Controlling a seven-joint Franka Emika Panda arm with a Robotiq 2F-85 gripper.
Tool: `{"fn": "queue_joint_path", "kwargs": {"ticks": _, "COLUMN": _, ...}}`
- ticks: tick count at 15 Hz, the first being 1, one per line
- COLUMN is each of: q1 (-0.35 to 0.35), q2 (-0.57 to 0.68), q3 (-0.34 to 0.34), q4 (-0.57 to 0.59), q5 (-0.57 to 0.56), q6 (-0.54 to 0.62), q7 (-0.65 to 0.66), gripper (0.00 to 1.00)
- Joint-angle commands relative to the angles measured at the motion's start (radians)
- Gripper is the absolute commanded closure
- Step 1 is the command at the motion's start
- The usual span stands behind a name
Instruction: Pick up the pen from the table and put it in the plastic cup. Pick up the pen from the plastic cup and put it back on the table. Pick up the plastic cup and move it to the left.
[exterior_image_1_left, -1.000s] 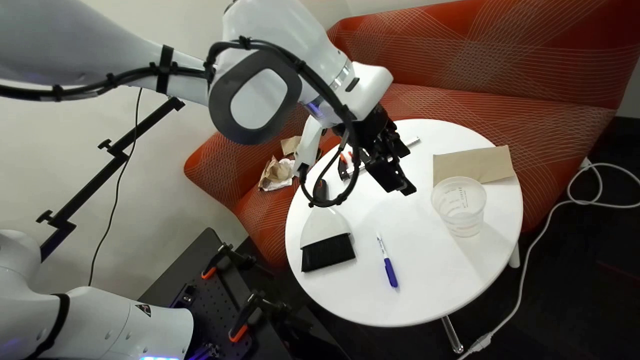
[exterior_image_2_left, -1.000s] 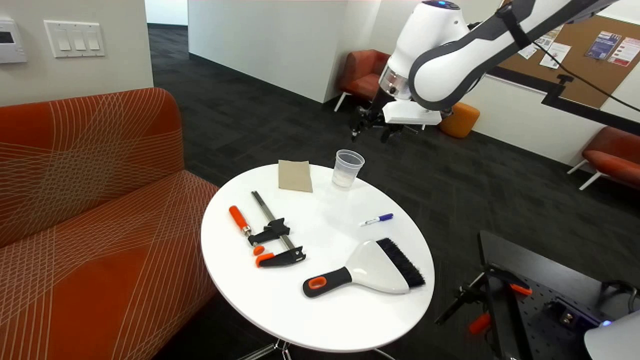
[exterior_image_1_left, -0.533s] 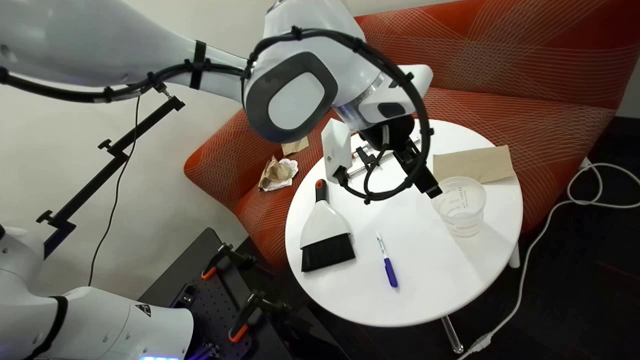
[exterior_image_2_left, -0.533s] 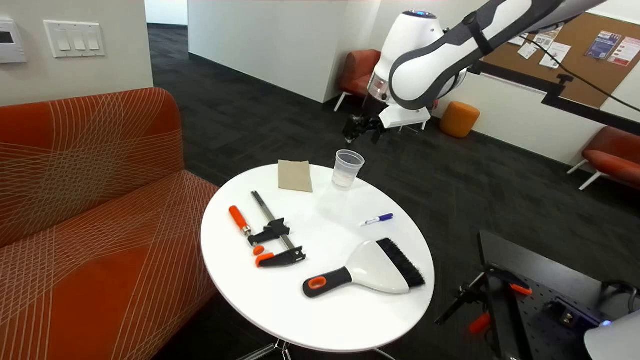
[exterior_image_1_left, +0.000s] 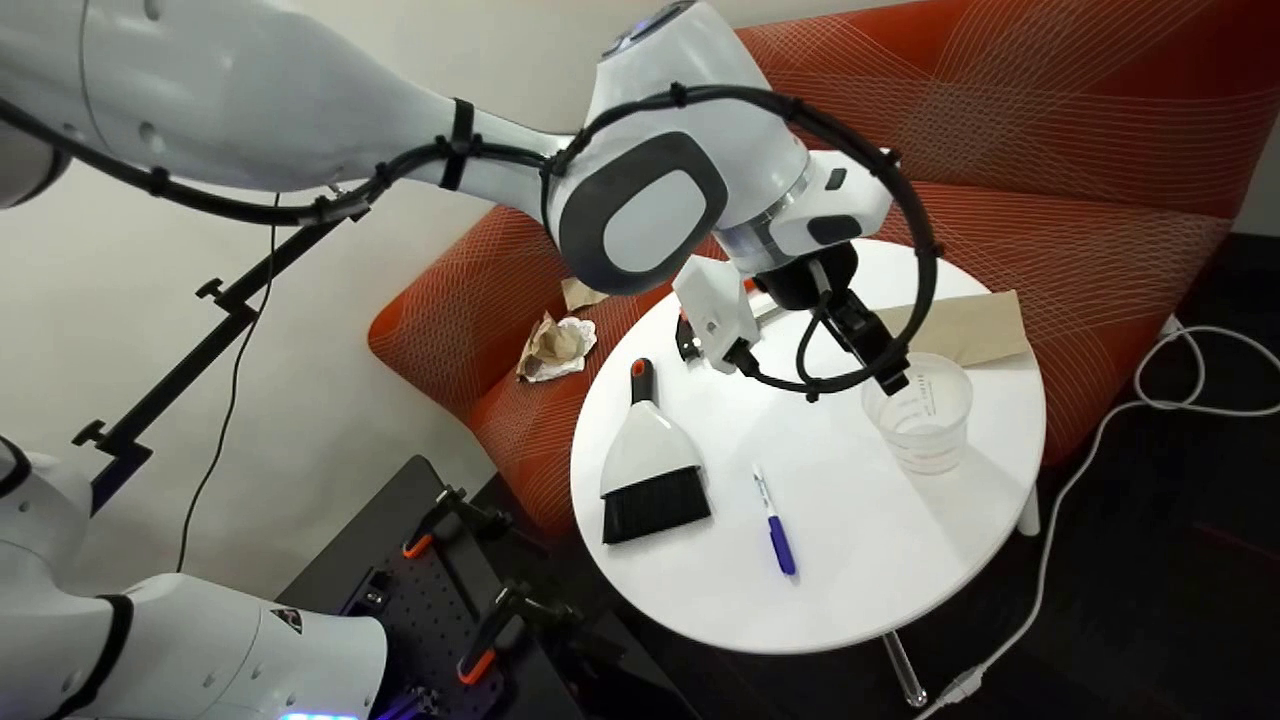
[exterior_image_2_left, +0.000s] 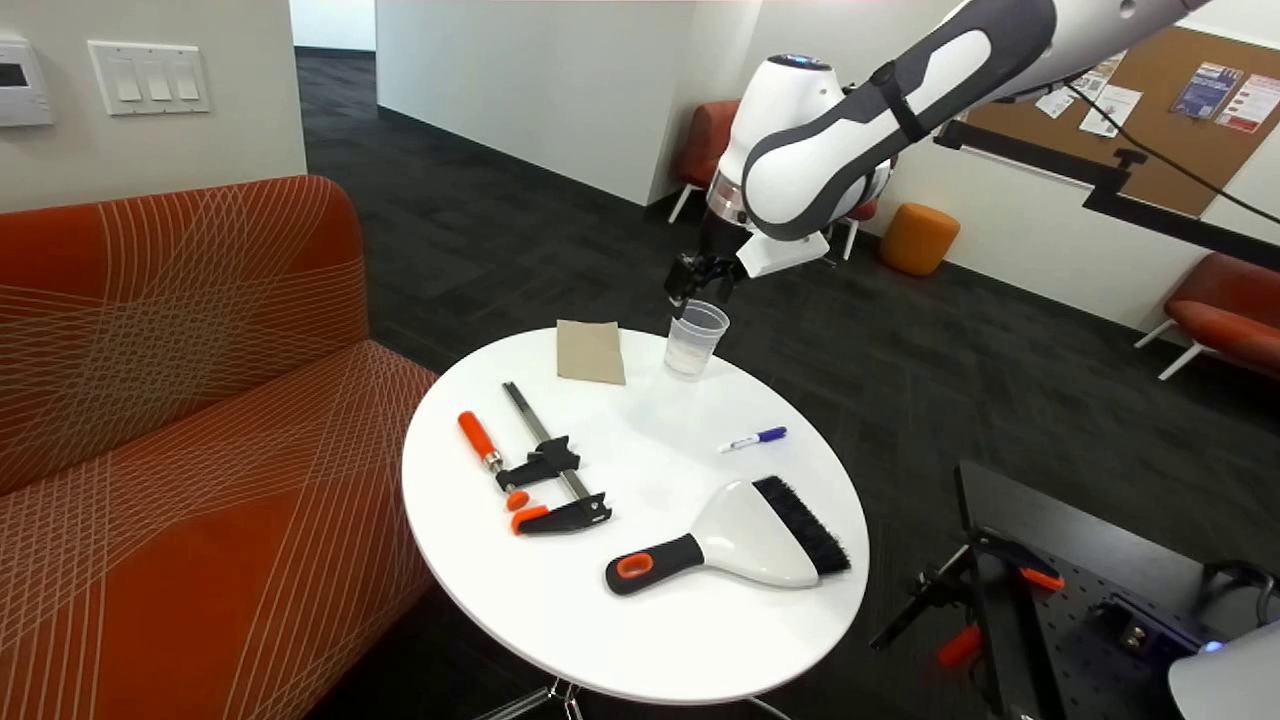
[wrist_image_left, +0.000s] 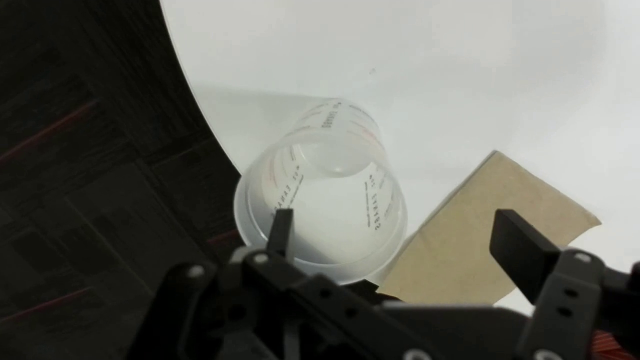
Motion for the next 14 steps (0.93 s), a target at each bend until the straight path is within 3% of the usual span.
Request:
{"fn": "queue_joint_path", "kwargs": {"ticks": 1, "q1": -0.037, "q2": 0.046, "q3": 0.041, "q4": 0.080, "q5": 0.041, "q6": -0.067, "q7": -0.068, "gripper": 0.00}}
{"fn": "queue_joint_path", "kwargs": {"ticks": 9, "q1": -0.069, "q2": 0.127, "q3": 0.072, "q4": 0.172, "q5": 0.068, "q6": -0.119, "q7": -0.108, "gripper": 0.00}}
{"fn": "queue_joint_path", "kwargs": {"ticks": 10, "q1": -0.071, "q2": 0.137, "q3": 0.074, "q4": 0.181, "q5": 0.072, "q6": -0.116, "q7": -0.105, "gripper": 0.25}}
{"fn": "queue_joint_path", "kwargs": {"ticks": 11, "q1": -0.075, "q2": 0.143, "q3": 0.079, "q4": 0.186, "q5": 0.074, "q6": -0.113, "q7": -0.111, "gripper": 0.26}}
{"fn": "queue_joint_path", "kwargs": {"ticks": 14, "q1": -0.078, "q2": 0.161, "q3": 0.084, "q4": 0.207, "q5": 0.083, "q6": -0.119, "q7": -0.106, "gripper": 0.48}}
